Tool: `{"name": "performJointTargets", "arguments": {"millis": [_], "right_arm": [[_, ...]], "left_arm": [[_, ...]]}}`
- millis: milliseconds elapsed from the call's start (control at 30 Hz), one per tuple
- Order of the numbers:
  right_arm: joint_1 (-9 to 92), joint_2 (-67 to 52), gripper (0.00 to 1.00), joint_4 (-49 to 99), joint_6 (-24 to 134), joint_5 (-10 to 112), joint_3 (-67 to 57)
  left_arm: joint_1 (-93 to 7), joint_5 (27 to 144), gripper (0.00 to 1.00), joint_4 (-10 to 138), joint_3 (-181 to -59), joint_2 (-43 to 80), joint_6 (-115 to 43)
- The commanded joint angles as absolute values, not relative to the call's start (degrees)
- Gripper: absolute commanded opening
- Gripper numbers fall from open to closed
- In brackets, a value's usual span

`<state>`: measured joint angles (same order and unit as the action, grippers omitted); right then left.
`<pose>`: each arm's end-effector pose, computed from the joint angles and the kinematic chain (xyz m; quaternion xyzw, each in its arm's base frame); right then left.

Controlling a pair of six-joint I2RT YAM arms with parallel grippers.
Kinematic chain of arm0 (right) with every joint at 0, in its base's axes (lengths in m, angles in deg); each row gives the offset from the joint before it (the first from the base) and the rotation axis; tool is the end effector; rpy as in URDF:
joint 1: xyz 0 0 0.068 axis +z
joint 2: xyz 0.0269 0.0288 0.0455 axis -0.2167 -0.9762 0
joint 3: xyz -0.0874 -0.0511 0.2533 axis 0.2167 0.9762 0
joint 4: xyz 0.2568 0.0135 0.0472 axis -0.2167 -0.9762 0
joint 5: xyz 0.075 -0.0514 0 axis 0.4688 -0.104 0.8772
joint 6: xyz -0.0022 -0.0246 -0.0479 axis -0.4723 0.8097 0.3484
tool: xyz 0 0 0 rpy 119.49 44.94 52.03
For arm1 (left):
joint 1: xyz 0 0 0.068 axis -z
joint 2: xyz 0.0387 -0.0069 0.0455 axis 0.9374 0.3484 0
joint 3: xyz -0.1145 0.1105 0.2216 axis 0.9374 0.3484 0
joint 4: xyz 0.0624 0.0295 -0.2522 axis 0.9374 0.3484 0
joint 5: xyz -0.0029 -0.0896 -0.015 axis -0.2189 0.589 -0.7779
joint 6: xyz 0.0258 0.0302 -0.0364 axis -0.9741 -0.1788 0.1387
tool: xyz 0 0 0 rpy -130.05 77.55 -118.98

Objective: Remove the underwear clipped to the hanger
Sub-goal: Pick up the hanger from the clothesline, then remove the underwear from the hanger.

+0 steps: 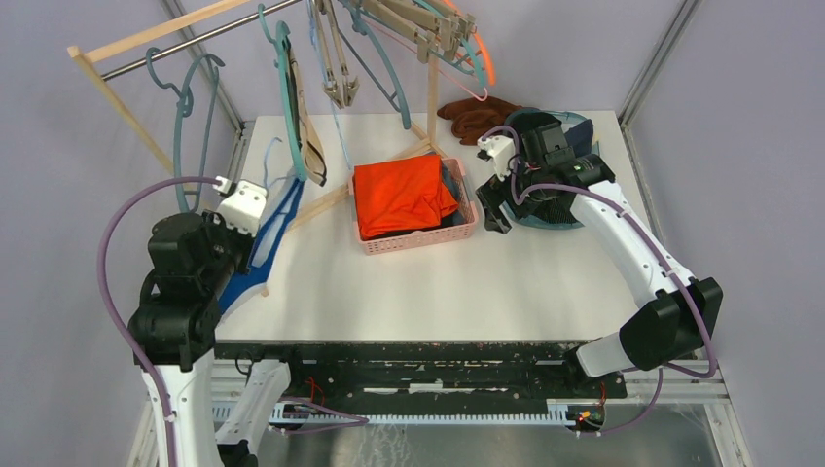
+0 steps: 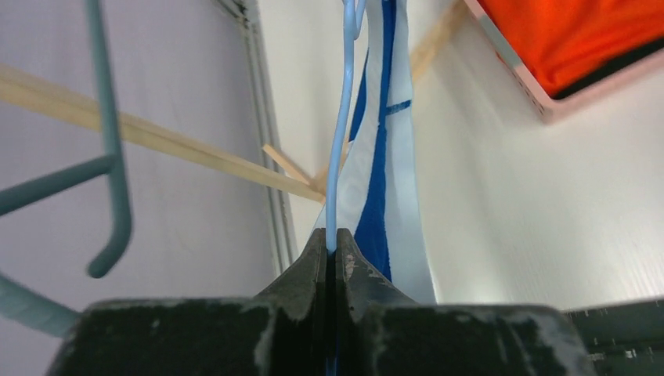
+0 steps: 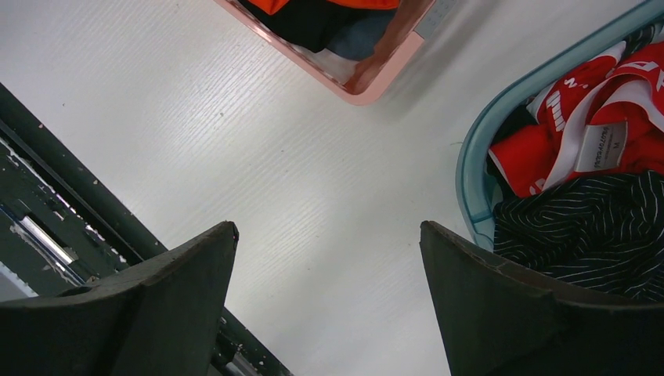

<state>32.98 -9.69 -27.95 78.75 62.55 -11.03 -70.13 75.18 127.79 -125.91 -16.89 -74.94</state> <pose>0.2745 0.1148 0.3402 -0.3492 0.8756 0.1669 0.2891 0.0756 0.0019 0.4368 0.1832 0.8179 0.1449 0.5257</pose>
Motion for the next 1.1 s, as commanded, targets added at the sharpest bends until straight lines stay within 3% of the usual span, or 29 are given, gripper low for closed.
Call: {"name": "performJointTargets", "arguments": {"millis": [0, 633, 867, 1067], "right_arm": [[33.6, -8.6, 0.94, -27.2, 79.6, 64.6, -11.4], [36.2, -5.2, 0.91, -28.8, 86.3, 87.8, -9.2], [36.5, -2.8, 0.92, -23.4, 85.7, 95.0, -4.6], [36.4, -1.0, 0.93, -12.6, 78.9, 92.3, 0.7]], "left_arm": [[-70.0, 84.7, 0.03, 132.9, -126.1, -15.5, -82.3], [-70.0, 116.3, 0.03, 140.1, -128.5, -12.3, -92.2], [-70.0, 127.7, 0.03, 130.4, -125.2, -12.6, -83.4], [-70.0, 133.0, 0.03, 119.2, -122.2, -11.8, -74.2]]}}
